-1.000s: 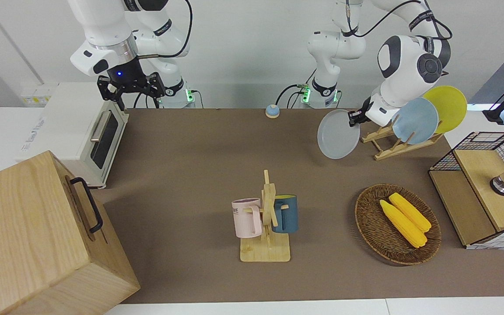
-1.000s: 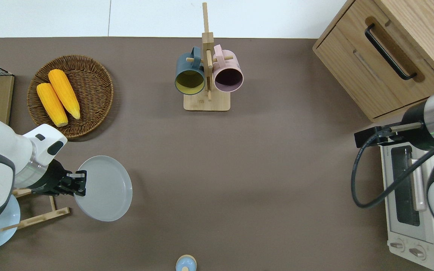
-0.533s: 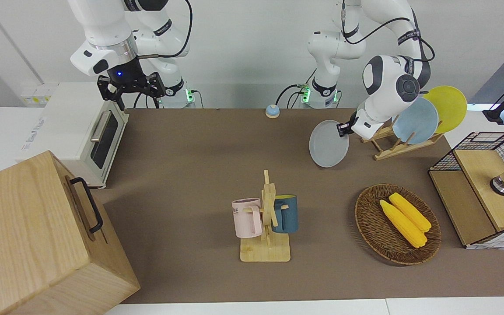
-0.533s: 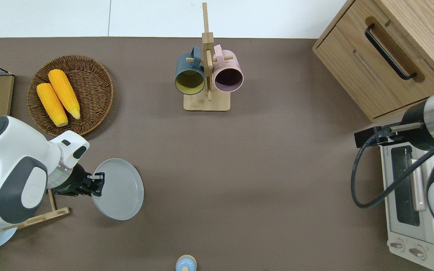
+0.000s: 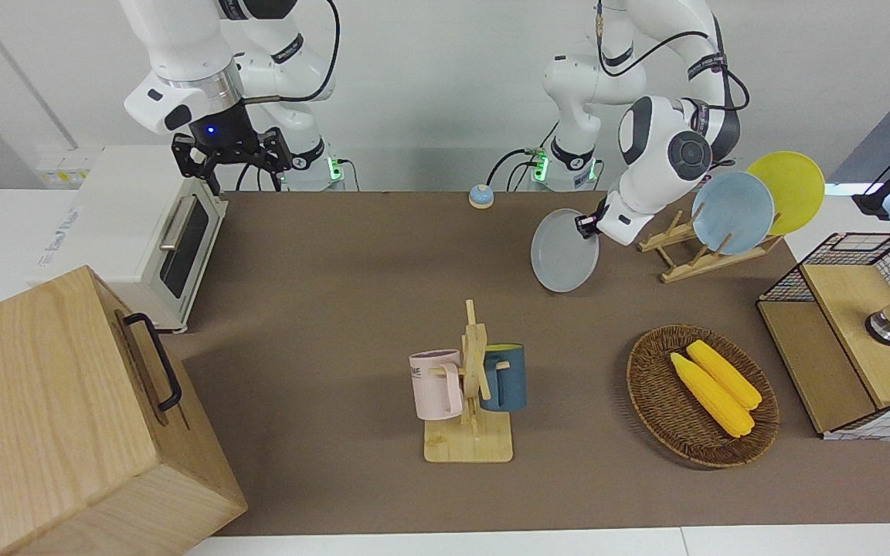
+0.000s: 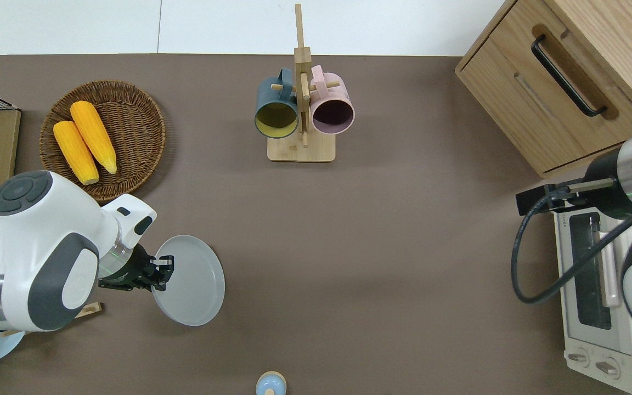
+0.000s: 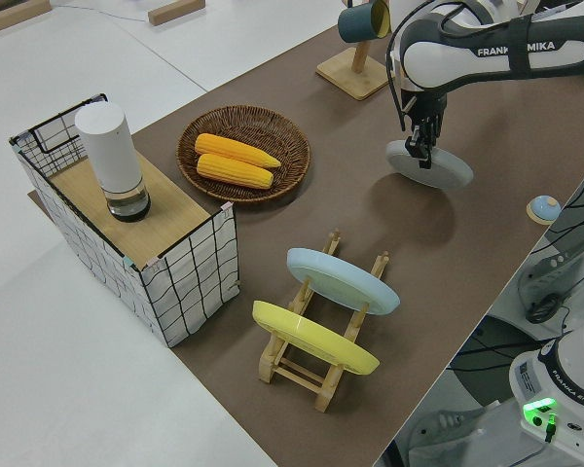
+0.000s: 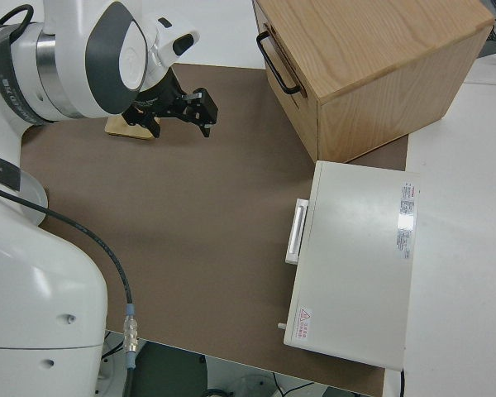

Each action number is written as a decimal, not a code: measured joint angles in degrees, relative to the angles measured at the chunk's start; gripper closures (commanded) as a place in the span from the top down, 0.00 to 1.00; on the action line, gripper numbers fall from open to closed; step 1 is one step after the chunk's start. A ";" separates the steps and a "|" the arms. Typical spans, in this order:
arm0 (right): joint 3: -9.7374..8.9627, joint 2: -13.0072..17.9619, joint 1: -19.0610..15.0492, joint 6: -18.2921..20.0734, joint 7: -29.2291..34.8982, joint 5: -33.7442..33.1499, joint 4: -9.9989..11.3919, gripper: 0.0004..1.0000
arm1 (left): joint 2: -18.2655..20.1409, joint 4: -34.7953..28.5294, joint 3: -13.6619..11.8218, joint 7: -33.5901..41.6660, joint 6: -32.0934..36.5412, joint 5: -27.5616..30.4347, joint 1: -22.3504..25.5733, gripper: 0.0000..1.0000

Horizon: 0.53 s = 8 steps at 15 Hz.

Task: Pick gray plate from low plate rack and place it on table with left arm
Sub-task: 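Carry the plate away from the rack and lower it flat onto the table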

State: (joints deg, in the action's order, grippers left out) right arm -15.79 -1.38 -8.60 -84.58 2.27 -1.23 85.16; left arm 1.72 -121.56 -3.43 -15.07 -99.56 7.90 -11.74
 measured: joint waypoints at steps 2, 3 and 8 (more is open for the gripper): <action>0.00 0.00 0.00 0.00 0.00 0.00 0.00 0.98 | -0.13 -0.61 0.18 -0.17 0.03 0.01 -0.01 0.87; 0.00 0.00 0.00 0.00 0.00 0.00 0.00 0.98 | -0.22 -0.86 0.23 -0.26 0.03 0.01 -0.01 0.98; 0.00 0.00 0.00 0.00 0.00 0.00 0.00 0.98 | -0.31 -0.91 0.00 -0.52 -0.05 0.00 0.00 0.99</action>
State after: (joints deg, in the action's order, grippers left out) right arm -15.79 -1.38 -8.60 -84.58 2.27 -1.23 85.16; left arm 1.41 -122.47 -3.43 -15.60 -99.62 7.90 -11.74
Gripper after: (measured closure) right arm 0.013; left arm 0.093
